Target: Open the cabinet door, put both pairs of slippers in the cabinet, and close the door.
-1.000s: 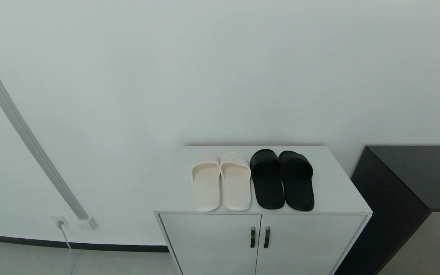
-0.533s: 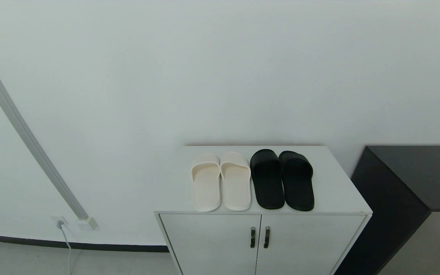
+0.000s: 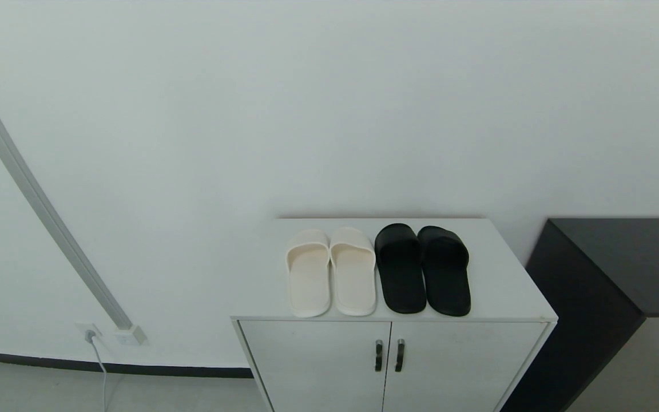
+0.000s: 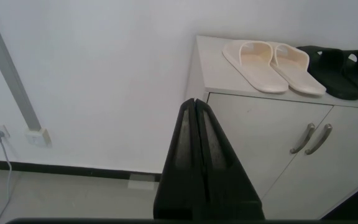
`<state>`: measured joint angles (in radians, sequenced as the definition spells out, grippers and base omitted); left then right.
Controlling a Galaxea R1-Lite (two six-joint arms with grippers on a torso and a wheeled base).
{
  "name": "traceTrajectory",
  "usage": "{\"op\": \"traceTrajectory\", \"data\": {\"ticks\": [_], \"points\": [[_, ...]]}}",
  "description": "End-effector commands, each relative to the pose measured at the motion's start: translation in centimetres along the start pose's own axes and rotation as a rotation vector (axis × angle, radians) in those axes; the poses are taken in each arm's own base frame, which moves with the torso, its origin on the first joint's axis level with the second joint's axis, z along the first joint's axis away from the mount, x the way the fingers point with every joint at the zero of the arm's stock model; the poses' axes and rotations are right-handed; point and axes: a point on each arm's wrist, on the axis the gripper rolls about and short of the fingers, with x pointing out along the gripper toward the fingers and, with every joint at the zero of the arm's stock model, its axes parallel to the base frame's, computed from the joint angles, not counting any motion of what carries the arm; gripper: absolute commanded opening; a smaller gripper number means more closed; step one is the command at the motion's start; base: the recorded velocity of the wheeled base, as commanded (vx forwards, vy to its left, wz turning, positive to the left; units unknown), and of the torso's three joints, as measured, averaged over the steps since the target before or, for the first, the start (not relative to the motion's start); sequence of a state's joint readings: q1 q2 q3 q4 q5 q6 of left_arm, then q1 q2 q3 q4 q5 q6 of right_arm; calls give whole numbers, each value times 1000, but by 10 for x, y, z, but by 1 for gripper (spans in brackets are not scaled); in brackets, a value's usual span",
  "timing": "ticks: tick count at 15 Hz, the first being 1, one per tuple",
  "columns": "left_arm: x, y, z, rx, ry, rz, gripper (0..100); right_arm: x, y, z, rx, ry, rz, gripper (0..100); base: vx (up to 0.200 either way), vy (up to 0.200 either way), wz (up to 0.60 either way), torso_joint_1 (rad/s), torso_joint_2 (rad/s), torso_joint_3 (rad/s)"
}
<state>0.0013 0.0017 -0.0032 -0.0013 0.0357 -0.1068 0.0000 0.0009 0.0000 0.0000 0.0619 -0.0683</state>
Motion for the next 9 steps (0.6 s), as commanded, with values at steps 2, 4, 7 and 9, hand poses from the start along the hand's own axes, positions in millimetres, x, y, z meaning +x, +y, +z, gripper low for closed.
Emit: {"op": "traceTrajectory", "data": {"ticks": [2,4,7,9], "points": [[0,0,0,-1,0,1,0,-3,1,12,44,-46,53,100,0,0,0,0,0,0],[0,0,0,-1,0,0,0,-10,-2,55,143,-51,73,100,0,0,0,0,0,0],[0,0,0,-1,0,0,0,4,-1,55,108,97,150,100,0,0,0,0,0,0],[0,0,0,-1,0,0,0,20,-2,62,108,148,165,100,0,0,0,0,0,0]]}}
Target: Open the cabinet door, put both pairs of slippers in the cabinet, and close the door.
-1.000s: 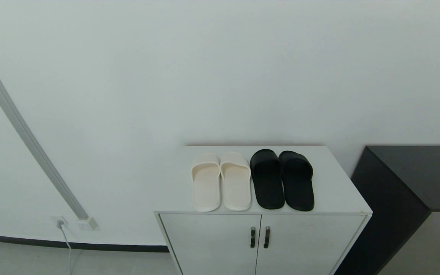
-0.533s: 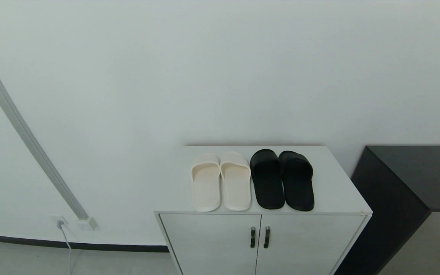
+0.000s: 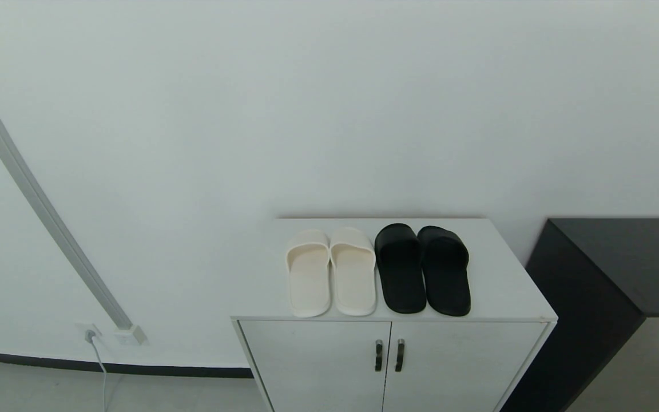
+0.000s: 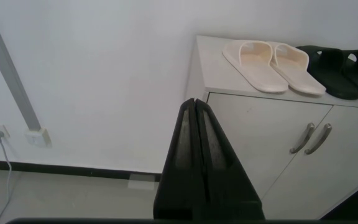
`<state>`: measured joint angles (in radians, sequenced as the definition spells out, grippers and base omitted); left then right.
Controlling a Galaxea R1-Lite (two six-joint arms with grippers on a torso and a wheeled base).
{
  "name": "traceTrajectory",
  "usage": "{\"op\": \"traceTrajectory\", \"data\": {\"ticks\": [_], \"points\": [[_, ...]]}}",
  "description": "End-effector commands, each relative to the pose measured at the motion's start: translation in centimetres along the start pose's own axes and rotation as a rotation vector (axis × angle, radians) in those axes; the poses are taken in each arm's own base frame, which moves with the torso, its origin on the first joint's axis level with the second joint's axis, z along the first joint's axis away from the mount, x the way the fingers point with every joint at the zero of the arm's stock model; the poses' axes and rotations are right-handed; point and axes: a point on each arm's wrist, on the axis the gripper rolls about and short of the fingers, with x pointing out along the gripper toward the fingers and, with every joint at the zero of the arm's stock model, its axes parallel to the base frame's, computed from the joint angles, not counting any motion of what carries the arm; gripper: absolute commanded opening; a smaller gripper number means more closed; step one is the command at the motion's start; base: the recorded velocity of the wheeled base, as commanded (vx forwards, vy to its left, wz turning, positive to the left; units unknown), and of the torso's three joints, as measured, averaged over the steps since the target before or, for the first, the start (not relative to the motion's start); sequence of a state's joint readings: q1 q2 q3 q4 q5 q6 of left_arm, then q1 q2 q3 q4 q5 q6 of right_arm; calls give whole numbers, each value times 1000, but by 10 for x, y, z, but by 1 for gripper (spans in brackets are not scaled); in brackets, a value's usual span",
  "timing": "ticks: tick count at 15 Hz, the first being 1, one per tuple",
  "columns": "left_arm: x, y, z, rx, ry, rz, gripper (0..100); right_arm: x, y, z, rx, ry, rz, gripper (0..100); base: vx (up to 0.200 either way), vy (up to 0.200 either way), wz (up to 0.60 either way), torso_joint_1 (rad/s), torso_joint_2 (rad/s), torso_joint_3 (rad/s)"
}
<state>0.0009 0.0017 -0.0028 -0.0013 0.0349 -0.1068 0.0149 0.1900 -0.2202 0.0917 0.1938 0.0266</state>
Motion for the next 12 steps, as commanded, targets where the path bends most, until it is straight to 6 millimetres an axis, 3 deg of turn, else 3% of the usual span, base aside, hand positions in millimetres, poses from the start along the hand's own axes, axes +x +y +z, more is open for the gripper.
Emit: {"op": "traceTrajectory", "data": {"ticks": [1,9,12], "points": [[0,0,0,1,-1,1,0,26,-4,14,11,96,39,100,0,0,0,0,0,0],[0,0,0,4,-1,1,0,113,0,77,39,162,214,100,0,0,0,0,0,0],[0,0,0,4,-1,1,0,143,19,80,31,193,234,100,0,0,0,0,0,0]]}}
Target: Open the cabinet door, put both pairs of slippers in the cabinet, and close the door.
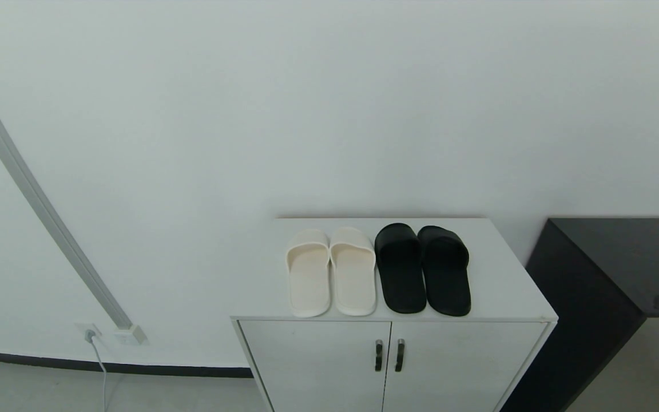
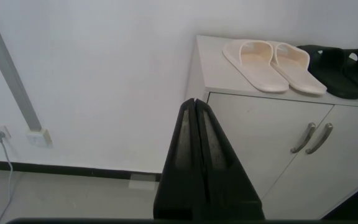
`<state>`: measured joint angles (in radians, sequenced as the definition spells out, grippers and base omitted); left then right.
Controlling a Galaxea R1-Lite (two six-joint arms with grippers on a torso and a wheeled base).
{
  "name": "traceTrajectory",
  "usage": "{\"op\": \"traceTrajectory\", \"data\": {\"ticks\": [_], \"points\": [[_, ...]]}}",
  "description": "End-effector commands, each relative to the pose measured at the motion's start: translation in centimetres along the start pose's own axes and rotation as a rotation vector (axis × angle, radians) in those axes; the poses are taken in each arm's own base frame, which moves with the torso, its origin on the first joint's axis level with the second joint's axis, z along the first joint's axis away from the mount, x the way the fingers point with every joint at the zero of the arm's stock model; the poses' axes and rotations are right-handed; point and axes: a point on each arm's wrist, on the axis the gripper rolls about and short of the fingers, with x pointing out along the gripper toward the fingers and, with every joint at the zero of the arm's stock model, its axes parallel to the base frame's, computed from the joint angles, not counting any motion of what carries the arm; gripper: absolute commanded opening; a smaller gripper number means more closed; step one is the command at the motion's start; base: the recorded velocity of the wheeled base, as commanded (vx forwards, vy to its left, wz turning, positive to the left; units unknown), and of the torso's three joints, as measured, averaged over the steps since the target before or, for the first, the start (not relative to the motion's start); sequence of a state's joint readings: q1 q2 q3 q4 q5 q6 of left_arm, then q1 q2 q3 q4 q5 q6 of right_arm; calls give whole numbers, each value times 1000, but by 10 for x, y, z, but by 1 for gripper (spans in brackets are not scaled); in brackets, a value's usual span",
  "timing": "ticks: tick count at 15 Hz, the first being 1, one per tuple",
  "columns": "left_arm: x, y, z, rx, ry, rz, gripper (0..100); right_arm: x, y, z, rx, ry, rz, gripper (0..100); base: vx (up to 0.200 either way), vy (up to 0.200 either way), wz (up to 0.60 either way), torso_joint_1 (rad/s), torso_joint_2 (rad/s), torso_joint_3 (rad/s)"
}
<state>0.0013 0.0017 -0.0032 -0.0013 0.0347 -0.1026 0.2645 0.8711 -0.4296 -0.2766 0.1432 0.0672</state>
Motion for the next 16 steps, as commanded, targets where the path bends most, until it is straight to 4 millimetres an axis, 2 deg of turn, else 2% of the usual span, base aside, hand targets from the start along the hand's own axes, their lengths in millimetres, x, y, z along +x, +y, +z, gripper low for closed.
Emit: {"op": "traceTrajectory", "data": {"ticks": [1,5,8,13,16], "points": [[0,0,0,0,0,1,0,43,16,1,15,87,38,100,0,0,0,0,0,0],[0,0,0,0,0,1,0,82,51,-12,5,142,18,100,0,0,0,0,0,0],[0,0,0,0,0,1,0,110,67,-23,-4,162,1,100,0,0,0,0,0,0],[0,0,0,0,0,1,0,157,88,-40,9,153,-107,100,0,0,0,0,0,0],[0,0,0,0,0,1,0,192,97,-52,3,126,-218,100,0,0,0,0,0,0]]}}
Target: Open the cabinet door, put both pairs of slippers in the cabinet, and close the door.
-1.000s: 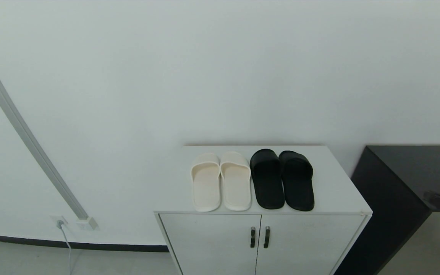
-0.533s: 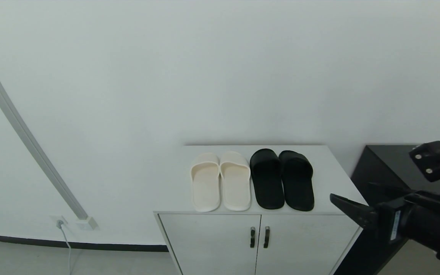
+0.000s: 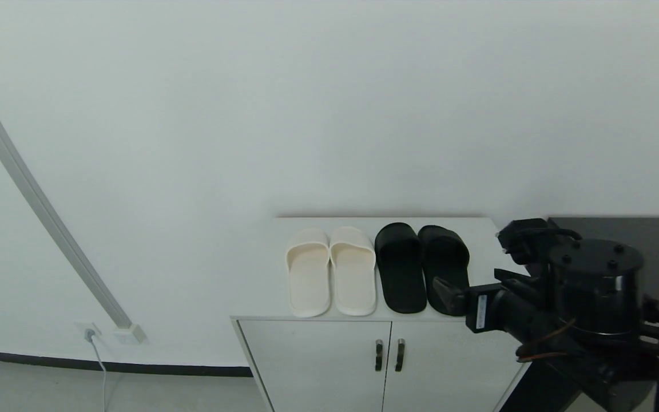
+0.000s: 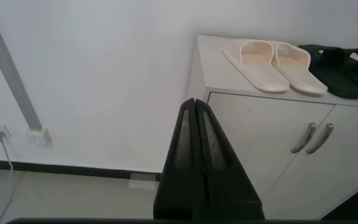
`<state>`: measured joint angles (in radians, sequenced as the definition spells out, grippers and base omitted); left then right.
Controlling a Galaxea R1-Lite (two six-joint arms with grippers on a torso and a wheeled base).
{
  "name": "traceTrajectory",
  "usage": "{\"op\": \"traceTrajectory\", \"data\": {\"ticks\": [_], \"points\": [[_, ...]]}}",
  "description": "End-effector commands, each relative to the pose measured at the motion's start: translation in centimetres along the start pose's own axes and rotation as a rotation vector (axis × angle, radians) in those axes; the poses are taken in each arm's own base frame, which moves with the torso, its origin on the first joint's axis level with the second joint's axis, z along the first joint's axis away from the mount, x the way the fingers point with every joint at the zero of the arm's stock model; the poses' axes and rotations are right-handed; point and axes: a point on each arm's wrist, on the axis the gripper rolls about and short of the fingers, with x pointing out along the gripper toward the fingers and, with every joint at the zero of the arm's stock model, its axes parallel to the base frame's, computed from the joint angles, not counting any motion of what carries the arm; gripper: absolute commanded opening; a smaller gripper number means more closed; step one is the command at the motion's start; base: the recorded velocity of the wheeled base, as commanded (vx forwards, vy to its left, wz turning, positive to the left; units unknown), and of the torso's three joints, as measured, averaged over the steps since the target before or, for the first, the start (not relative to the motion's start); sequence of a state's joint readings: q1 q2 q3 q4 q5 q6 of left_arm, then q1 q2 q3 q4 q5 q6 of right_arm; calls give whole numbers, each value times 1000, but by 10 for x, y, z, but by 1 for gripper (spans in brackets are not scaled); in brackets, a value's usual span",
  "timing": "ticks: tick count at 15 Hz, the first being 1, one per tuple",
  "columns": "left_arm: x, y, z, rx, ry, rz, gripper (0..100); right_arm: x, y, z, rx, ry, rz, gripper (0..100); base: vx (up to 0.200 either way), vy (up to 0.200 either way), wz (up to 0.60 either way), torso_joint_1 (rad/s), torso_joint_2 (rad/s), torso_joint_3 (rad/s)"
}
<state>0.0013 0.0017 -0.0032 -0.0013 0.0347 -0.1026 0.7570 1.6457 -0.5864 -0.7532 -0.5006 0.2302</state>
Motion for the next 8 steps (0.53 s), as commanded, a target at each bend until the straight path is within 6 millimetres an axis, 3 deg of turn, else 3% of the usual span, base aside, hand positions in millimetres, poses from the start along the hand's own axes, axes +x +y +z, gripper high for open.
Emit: {"op": "traceTrajectory", "data": {"ticks": [1,8], "points": [[0,0,0,0,0,1,0,36,15,-20,-24,22,-78,100,0,0,0,0,0,0],[0,0,0,0,-1,2,0,97,31,-38,2,16,-157,100,0,0,0,0,0,0]]}}
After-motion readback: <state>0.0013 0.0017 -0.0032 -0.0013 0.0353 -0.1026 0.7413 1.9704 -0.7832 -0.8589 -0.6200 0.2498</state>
